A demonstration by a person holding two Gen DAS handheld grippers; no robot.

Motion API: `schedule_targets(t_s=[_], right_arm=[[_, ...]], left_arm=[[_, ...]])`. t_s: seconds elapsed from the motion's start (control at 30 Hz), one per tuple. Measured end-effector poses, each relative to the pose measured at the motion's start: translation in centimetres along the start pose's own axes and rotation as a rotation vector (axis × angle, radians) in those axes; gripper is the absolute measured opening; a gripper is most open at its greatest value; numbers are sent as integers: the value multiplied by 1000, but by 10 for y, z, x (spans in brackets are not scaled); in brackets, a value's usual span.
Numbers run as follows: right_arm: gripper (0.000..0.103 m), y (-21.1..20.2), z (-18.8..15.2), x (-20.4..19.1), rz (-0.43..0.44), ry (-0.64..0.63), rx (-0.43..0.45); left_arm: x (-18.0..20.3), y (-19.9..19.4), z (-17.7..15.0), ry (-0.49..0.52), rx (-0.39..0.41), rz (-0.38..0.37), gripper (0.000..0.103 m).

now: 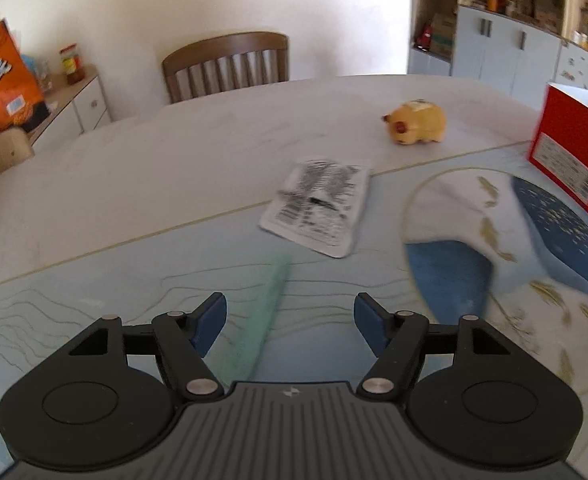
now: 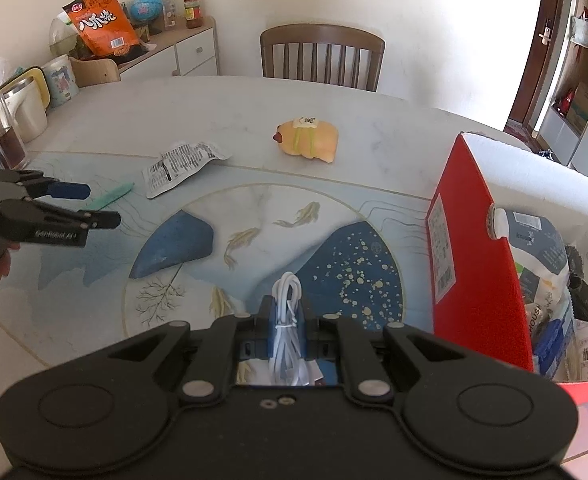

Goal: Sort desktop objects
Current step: 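Close the left tool on the green stick while the right tool grips the white cable, then lift the green stick and white cable and carry both over the shoebox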

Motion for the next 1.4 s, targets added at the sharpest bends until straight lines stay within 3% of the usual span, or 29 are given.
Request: schedule_targets(t_s=[0.07,0.13,0.2,0.33,0.47,1.4], right_arm=[[10,2,0,-1,-1,-1,-3],[10,3,1,-1,-2,-1,-4],[10,4,2,-2,-3,-2,-6],[10,6,3,-2,-6,-6,-11],[10,6,6,-2,-9,-14,-9],[10,-32,26,18,-18,29,83]], left_arm=[[-4,5,-2,-21,-11,-11,68],[-7,6,-3,-39,0,-20,59],[-9,5,-3,-43,7,-9,35],[-16,4,-4,-69,3,2,13],[-12,2,-4,-19,4,24,10],[26,-61,19,-56,113,-85,10]])
Point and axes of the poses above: each gripper's, at about its wrist camera, not at the fingertips, and y roughly the way its jaws point, x to its right, z to its top, the point moved 6 cm from there along y, roughly the way its jaws point, and after that the axes turned 14 degrees about y, right-handed, at the moved point
